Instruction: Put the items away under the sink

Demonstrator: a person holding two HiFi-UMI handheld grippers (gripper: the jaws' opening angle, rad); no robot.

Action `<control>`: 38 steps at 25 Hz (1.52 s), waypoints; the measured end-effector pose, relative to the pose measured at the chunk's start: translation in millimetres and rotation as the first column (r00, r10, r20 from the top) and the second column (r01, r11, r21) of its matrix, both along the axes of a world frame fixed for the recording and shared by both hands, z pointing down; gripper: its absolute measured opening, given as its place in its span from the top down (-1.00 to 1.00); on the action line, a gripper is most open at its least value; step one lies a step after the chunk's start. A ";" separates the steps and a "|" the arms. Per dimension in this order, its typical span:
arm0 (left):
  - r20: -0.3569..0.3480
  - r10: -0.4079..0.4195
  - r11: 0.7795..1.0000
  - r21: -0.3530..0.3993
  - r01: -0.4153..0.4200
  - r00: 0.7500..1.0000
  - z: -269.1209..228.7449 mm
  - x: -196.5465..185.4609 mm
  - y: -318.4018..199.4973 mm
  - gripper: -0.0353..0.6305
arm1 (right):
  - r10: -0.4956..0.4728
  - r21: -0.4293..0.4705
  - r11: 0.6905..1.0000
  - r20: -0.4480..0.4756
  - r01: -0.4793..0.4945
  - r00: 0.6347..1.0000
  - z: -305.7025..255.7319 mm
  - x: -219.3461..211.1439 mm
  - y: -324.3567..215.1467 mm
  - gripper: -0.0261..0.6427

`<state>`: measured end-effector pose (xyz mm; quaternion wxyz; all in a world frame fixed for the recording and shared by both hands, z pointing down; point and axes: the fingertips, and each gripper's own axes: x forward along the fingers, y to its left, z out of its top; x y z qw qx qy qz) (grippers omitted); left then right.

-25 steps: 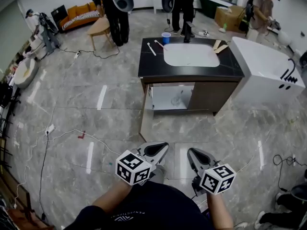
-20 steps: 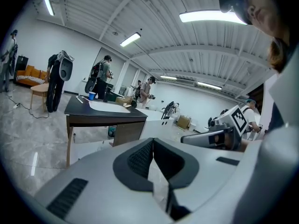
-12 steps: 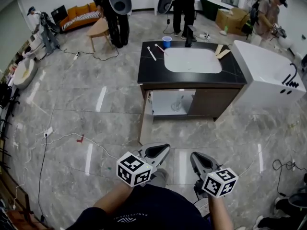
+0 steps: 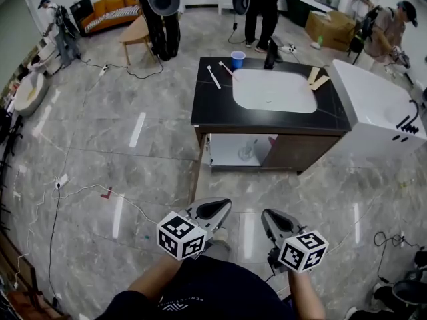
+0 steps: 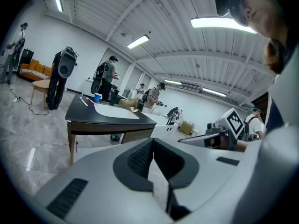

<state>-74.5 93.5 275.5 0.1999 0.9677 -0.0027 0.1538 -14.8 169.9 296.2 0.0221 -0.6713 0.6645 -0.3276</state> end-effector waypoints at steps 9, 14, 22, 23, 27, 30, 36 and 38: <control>-0.010 -0.039 0.999 0.001 0.039 0.999 -2.9 16.6 -67.6 0.86 | -0.045 -0.014 0.999 -0.018 0.044 0.999 -1.7 23.6 -76.4 0.82; -0.012 -0.070 0.997 -0.010 0.070 0.997 2.2 14.7 -101.2 0.86 | -0.066 -0.018 0.998 -0.047 0.066 0.997 -3.2 32.2 -116.6 0.82; -0.034 -0.129 0.992 0.009 0.129 0.991 -2.0 10.4 -136.4 0.86 | -0.061 -0.016 0.998 -0.103 0.060 0.993 -13.1 49.6 -160.1 0.81; -0.035 -0.138 0.990 0.007 0.138 0.990 -1.9 8.7 -139.3 0.86 | -0.067 -0.014 0.998 -0.108 0.065 0.992 -14.0 50.2 -165.5 0.81; -0.025 -0.178 0.984 0.004 0.178 0.984 2.8 3.9 -152.0 0.86 | -0.102 -0.009 0.995 -0.121 0.101 0.987 -14.8 53.4 -187.7 0.81; -0.019 -0.221 0.975 0.008 0.221 0.975 4.0 5.8 -166.7 0.86 | -0.126 0.007 0.992 -0.125 0.127 0.984 -17.9 59.6 -206.8 0.82; -0.014 -0.303 0.952 0.033 0.304 0.953 -1.2 23.5 -203.8 0.86 | -0.178 0.019 0.983 -0.144 0.182 0.973 -18.7 82.4 -252.5 0.81; -0.017 -0.317 0.948 0.038 0.317 0.948 -4.2 32.2 -214.4 0.86 | -0.200 0.020 0.979 -0.145 0.205 0.969 -19.4 89.7 -268.1 0.81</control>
